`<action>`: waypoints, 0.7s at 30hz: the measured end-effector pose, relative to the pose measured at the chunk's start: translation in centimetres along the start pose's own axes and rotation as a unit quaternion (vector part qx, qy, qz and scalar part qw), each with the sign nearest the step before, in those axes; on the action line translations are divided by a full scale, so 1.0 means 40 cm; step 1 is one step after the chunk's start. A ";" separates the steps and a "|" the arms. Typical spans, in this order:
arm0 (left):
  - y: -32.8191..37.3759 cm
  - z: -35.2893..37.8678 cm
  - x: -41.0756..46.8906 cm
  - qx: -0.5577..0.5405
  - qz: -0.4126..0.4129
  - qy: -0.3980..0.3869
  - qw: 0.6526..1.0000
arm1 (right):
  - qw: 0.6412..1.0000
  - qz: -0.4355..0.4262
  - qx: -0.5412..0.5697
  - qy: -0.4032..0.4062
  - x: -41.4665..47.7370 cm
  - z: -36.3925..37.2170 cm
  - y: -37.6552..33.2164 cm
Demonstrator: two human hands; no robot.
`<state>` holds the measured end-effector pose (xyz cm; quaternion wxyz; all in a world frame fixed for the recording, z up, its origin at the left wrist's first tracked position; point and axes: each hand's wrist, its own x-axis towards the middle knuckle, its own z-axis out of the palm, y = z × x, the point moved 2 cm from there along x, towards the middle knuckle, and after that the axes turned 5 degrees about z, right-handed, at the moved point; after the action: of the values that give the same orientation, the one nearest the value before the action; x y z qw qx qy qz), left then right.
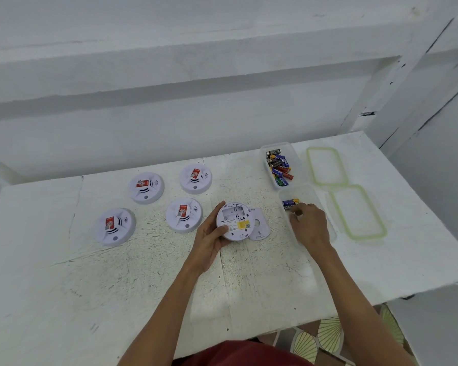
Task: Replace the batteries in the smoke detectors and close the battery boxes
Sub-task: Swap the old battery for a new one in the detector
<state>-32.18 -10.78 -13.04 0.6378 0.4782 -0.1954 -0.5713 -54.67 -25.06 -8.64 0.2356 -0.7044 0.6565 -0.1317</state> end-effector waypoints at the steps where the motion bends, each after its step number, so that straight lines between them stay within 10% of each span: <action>1: 0.000 0.000 0.000 -0.001 0.000 0.000 1.000 | 1.000 -0.003 -0.001 0.001 0.001 0.000 0.001; 21: -0.001 0.000 -0.001 -0.009 0.002 0.007 1.000 | 0.991 -0.105 0.010 0.087 0.150 -0.086 -0.117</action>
<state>-32.20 -10.74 -13.07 0.6448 0.4759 -0.1865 -0.5683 -51.73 -31.40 -4.08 0.1692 -0.7529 0.5958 -0.2226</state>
